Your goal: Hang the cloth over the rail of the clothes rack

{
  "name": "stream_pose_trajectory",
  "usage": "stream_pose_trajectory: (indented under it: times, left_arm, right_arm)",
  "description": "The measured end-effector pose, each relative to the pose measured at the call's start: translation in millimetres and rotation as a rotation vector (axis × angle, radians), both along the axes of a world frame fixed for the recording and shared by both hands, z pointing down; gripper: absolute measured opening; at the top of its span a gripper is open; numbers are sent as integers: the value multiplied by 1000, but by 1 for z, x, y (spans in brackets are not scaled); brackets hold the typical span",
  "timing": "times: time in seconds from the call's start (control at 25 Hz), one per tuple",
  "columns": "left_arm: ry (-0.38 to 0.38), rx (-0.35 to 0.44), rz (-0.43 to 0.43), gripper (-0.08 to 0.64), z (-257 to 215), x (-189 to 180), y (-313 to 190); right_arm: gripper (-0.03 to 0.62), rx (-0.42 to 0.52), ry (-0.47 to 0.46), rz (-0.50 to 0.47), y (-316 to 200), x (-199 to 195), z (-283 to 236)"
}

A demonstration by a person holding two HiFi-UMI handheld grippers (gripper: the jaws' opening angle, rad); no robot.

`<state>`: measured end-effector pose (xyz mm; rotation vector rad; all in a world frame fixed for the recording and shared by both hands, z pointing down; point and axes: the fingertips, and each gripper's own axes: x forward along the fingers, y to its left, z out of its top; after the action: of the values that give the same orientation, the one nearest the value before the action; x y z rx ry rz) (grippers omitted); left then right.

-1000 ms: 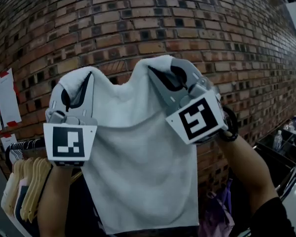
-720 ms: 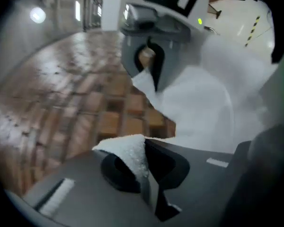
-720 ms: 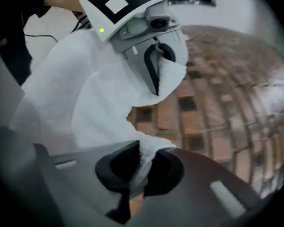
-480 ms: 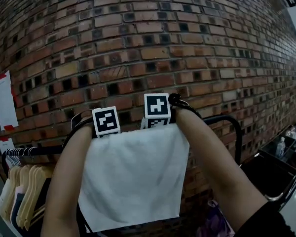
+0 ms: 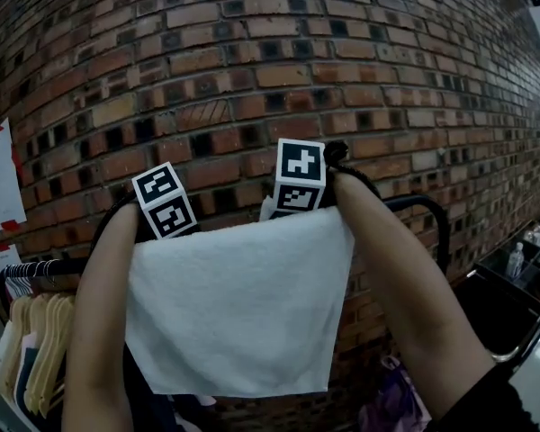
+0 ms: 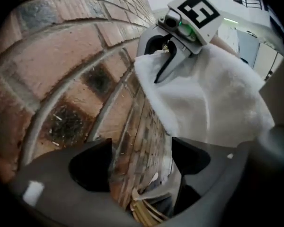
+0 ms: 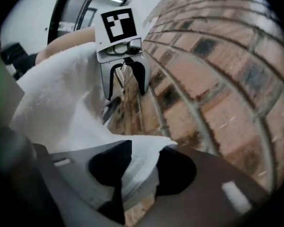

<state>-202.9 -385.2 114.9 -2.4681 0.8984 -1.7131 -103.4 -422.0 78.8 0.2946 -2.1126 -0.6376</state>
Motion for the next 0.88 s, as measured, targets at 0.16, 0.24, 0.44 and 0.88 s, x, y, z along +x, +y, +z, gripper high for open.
stream_pose_trajectory:
  times: [0.16,0.24,0.44,0.88]
  left_arm:
    - [89,57,26,410,-20,3,2]
    - [124,67,32,410,-25,3,5]
    - [90,67,40,410,-16,-3,7]
    - [191,736,228,410,-148,15,24]
  right_arm:
    - [138,60,-86,-37,4,-8,-22]
    - [138,83,-67,-29,3,-5,-21]
    - [138,175,-66,-20,1,-3,-28]
    - [138,294,-613,-274,68,-13,-137]
